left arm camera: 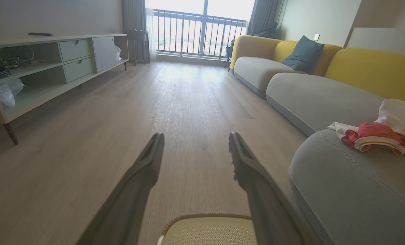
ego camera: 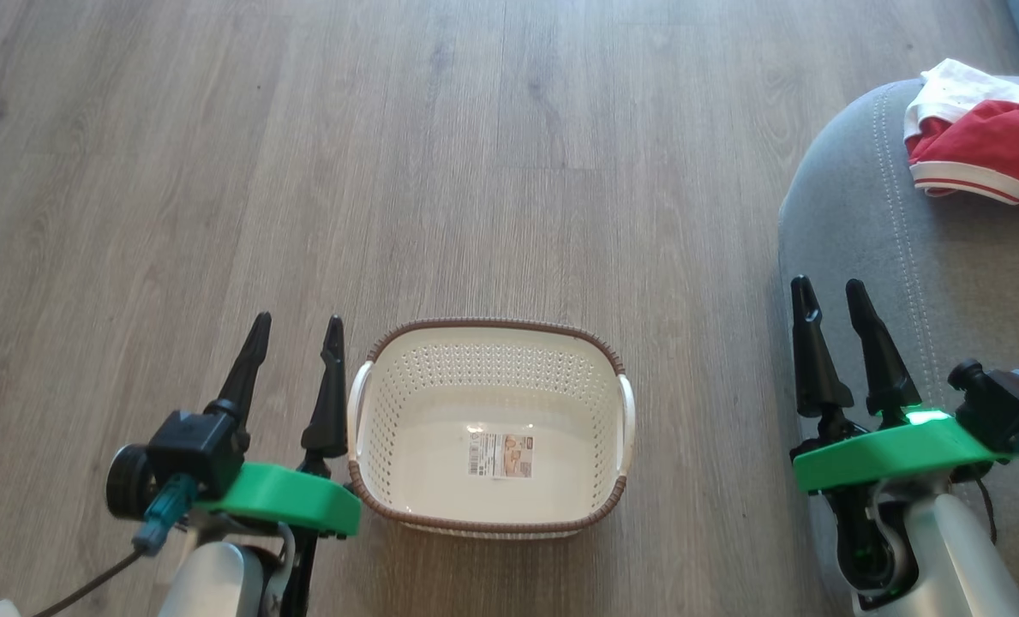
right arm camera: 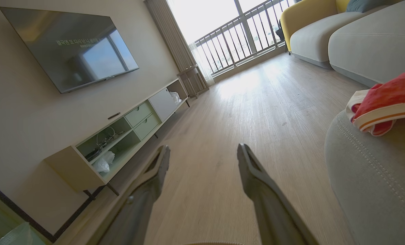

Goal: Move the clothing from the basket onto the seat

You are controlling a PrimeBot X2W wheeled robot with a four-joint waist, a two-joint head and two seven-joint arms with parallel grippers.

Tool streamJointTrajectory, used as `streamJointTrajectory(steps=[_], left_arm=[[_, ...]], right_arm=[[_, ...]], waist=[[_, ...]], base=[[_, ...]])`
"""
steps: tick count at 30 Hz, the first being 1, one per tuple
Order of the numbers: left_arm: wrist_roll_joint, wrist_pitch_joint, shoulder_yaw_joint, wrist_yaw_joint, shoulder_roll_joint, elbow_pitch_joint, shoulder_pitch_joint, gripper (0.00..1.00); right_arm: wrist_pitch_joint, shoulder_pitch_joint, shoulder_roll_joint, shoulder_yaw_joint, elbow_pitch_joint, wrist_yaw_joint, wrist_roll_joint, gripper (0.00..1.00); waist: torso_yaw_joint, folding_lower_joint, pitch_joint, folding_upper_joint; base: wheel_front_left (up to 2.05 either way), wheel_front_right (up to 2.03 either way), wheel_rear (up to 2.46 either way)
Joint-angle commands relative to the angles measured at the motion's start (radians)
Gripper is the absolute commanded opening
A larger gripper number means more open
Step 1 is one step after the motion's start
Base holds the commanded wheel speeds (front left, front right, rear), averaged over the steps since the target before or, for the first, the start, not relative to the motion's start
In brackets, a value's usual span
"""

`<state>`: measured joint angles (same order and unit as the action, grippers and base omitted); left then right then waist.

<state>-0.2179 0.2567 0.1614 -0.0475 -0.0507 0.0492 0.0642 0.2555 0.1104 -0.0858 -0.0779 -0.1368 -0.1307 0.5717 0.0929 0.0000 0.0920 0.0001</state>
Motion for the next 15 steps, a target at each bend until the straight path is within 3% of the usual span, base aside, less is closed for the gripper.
streamJointTrajectory(steps=[1,15], left_arm=[[0.01,0.005,-0.036,-0.005,0.0,-0.036,0.026,1.0],[-0.014,0.005,-0.047,-0.001,0.0,-0.03,0.018,1.0]], right_arm=[[0.006,0.012,0.005,-0.026,0.031,0.0,-0.006,1.0],[0.006,0.012,0.008,-0.021,0.034,0.0,-0.006,1.0]], waist=[[-0.001,0.0,0.0,-0.0001],[-0.008,0.0,-0.008,-0.0001]], base=[[0.0,0.0,0.0],[0.0,0.0,0.0]])
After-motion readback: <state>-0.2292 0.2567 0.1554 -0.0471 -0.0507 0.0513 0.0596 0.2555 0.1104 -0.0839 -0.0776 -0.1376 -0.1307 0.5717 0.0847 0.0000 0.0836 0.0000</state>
